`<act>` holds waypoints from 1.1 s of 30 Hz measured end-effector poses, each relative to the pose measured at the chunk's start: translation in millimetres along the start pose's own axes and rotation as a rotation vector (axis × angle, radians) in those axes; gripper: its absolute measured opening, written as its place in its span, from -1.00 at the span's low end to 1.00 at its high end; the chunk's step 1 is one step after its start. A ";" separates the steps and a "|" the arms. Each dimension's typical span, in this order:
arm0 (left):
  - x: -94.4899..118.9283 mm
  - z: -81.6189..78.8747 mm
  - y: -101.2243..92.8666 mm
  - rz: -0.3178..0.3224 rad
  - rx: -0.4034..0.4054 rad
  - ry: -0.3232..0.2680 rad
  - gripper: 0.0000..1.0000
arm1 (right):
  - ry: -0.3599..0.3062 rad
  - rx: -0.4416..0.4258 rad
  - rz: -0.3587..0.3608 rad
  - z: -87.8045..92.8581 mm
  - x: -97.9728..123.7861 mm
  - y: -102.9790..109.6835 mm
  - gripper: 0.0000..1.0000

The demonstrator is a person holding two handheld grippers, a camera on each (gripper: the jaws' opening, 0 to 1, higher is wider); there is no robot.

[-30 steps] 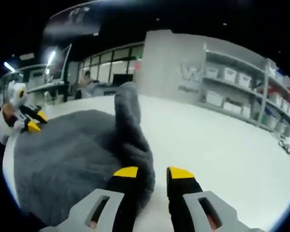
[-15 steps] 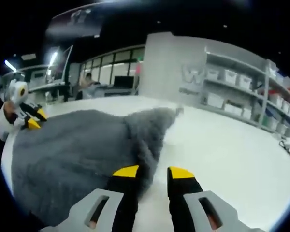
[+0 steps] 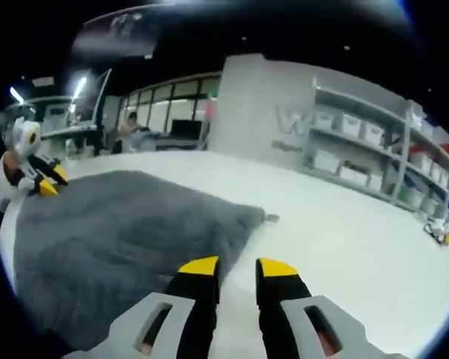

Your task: Open the folded towel by lifting each exposed corner and separating the folded layers until the towel lies flat within the target outline without major curled edges

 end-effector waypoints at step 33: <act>24.3 -65.2 33.6 0.029 0.344 -0.295 0.99 | -0.345 0.079 -0.250 -79.1 16.9 65.4 0.99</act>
Point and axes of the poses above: the point that each gripper's makers call its tool centre point, and the gripper's own axes: x roughly backward along the fingers, y roughly to its left, z roughly out of its underside, the point moved 2 cm from there along x, roughly backward along the fingers, and after that the axes turned 11 degrees about -z, right-handed, at the moved point
